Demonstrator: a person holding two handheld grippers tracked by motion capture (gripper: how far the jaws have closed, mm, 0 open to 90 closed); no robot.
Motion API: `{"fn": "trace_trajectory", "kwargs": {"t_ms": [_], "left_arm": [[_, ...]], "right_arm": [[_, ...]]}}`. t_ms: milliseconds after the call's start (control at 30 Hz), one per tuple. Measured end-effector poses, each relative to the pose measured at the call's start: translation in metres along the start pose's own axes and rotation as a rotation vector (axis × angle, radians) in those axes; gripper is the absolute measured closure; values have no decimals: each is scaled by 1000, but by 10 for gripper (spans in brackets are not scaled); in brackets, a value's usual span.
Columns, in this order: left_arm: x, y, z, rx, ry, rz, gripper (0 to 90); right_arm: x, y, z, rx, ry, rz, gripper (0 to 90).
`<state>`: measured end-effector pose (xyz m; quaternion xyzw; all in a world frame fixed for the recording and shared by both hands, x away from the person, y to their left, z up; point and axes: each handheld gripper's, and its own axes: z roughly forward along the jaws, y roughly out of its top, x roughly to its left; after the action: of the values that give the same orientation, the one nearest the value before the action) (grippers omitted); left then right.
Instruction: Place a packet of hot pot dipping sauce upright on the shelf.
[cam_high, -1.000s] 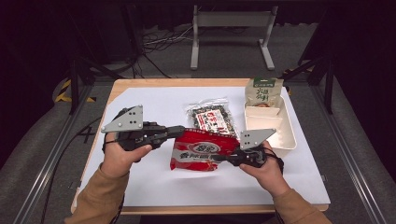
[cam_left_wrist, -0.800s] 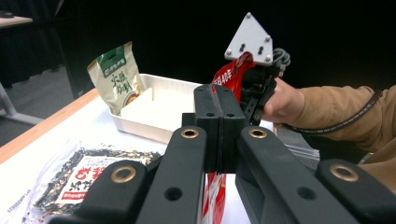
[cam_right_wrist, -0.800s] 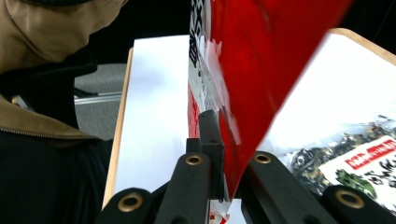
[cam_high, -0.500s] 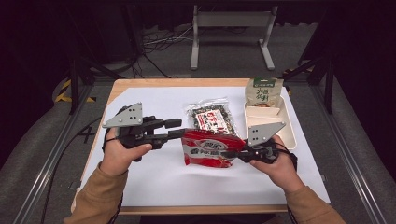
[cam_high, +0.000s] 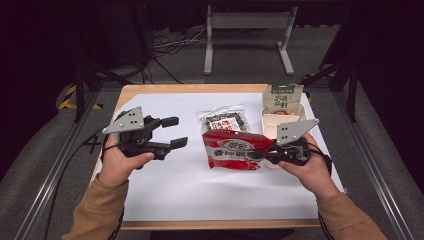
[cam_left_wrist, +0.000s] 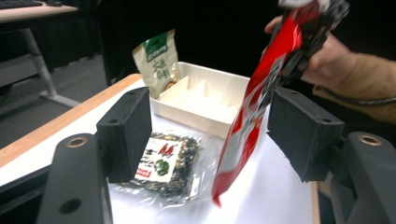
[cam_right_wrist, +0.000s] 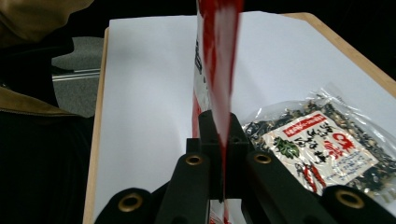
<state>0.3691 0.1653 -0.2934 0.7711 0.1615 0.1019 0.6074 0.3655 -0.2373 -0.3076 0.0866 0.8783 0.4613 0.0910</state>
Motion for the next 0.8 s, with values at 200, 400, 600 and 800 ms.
{"fn": "trace_trajectory", "kwargs": {"t_ms": [200,400,600,800], "left_arm": [[8,-9,1,27,30,-12,271],[15,-18,7,76,54,-30,236],[21,-24,11,99,65,-33,214],[27,-33,15,122,79,-54,195]], "right_arm": [[-8,6,-12,4,-23,3,895],[-18,11,-26,11,-51,9,895],[-27,16,-39,12,-81,11,895],[-38,16,-49,10,-110,26,895]]}}
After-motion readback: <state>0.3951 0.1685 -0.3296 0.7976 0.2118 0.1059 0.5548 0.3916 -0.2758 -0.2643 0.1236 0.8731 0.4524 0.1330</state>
